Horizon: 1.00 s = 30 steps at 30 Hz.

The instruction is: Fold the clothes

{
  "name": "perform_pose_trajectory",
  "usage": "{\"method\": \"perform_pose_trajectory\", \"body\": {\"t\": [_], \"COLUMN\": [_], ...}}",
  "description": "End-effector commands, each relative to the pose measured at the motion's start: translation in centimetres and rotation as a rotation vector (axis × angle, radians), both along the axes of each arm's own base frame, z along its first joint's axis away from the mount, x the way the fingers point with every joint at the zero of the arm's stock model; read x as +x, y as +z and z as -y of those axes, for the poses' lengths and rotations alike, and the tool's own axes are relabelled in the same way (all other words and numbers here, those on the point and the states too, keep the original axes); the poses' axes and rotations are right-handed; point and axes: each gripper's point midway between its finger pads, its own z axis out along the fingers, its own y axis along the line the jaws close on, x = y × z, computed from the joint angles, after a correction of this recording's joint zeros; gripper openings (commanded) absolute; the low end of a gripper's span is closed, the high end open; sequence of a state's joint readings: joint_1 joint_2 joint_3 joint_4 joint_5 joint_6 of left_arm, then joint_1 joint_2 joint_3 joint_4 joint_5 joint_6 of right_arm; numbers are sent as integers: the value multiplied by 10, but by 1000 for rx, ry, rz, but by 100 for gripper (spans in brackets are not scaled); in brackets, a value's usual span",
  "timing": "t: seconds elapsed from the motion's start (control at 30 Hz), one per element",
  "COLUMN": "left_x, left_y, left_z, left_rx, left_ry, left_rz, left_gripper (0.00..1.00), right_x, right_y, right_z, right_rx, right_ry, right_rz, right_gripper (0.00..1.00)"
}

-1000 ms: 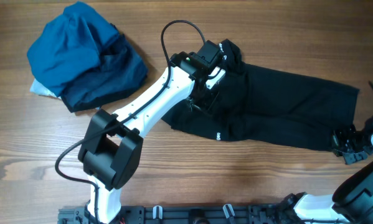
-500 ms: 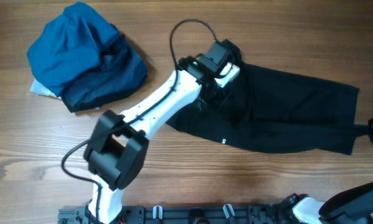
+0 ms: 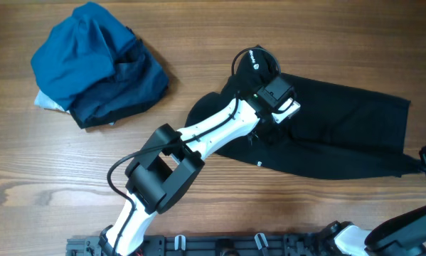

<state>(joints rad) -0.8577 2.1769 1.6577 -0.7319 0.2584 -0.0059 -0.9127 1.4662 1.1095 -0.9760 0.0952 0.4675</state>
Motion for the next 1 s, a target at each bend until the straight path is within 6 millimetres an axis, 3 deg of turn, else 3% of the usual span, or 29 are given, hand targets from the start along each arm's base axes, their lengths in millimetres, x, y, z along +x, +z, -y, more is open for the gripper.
{"method": "perform_pose_trajectory", "body": {"t": [0.0, 0.17, 0.3, 0.4, 0.53, 0.77, 0.83, 0.97], "left_x": [4, 5, 16, 18, 25, 44, 41, 14], "left_y": [-7, -8, -15, -13, -2, 36, 37, 46], "left_z": [-6, -7, -33, -42, -47, -69, -61, -18], "left_rx": [23, 28, 152, 170, 155, 106, 45, -148], "left_ry": [12, 15, 58, 73, 93, 163, 150, -60], "left_rz": [3, 8, 62, 49, 61, 78, 30, -41], "left_gripper": [38, 36, 27, 46, 47, 74, 77, 80], "right_x": [-18, -17, -6, 0, 1, 8, 8, 10], "right_y": [-10, -27, -41, -41, -41, -42, -42, -42], "right_z": [3, -7, -13, -13, -13, -17, -16, -17], "right_rx": [-12, 7, 1, 2, 1, 24, 22, 28], "right_ry": [-43, -11, 26, 34, 35, 45, 46, 48], "right_rz": [-117, -153, -126, -103, -96, -63, -61, -52], "right_gripper": [6, 8, 8, 8, 8, 8, 8, 8]}}
